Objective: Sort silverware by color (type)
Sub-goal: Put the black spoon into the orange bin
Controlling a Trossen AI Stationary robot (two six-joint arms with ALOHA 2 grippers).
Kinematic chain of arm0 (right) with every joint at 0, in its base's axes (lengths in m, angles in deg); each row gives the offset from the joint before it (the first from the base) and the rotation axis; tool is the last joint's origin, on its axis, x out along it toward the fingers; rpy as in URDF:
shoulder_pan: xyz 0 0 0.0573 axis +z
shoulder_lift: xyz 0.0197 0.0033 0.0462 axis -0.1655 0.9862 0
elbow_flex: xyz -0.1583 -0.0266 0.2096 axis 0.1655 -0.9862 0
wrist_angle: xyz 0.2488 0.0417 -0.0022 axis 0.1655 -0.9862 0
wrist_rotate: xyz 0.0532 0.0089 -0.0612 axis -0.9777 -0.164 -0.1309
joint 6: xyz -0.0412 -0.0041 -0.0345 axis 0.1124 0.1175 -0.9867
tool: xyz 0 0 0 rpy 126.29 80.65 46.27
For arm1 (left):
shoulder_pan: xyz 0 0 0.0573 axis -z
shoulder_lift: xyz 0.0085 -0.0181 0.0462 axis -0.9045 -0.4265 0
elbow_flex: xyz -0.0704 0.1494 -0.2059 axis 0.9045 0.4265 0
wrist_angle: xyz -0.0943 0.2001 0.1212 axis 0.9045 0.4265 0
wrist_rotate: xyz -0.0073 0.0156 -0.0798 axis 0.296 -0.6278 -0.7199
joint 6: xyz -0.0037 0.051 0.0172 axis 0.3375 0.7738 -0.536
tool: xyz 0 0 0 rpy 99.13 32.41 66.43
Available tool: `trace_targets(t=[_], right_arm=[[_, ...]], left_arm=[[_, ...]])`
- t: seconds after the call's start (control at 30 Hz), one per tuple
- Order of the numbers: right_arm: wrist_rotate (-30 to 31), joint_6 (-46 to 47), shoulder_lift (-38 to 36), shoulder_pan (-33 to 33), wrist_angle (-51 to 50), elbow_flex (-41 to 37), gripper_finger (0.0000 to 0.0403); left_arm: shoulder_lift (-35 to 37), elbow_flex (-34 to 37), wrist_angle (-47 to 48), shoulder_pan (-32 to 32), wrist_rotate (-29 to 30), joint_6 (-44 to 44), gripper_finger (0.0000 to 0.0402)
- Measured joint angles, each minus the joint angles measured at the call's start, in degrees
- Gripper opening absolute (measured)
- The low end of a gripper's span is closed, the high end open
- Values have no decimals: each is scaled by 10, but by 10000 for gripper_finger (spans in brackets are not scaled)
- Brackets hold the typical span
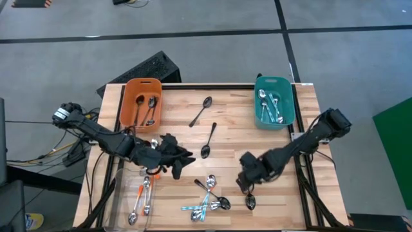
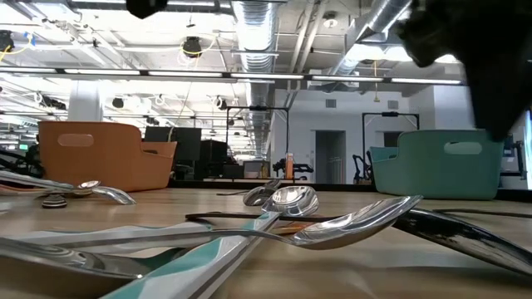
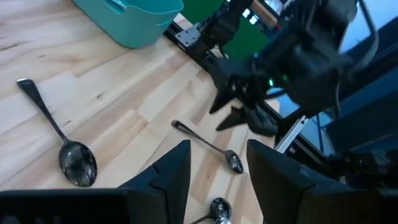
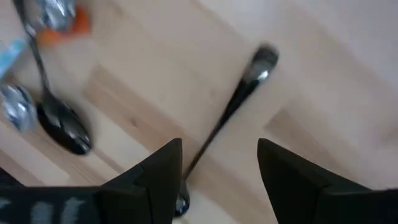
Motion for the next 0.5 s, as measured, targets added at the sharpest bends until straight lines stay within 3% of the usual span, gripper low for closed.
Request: trace_targets(t=[0.17,0.5], right_arm=[[-28,59,47,41,17,0,230],[-57,71,122,50,79,0,223]], left_arm=[[0,0,5,22,42,-20,143],[0,0,5,17,46,-30,143]])
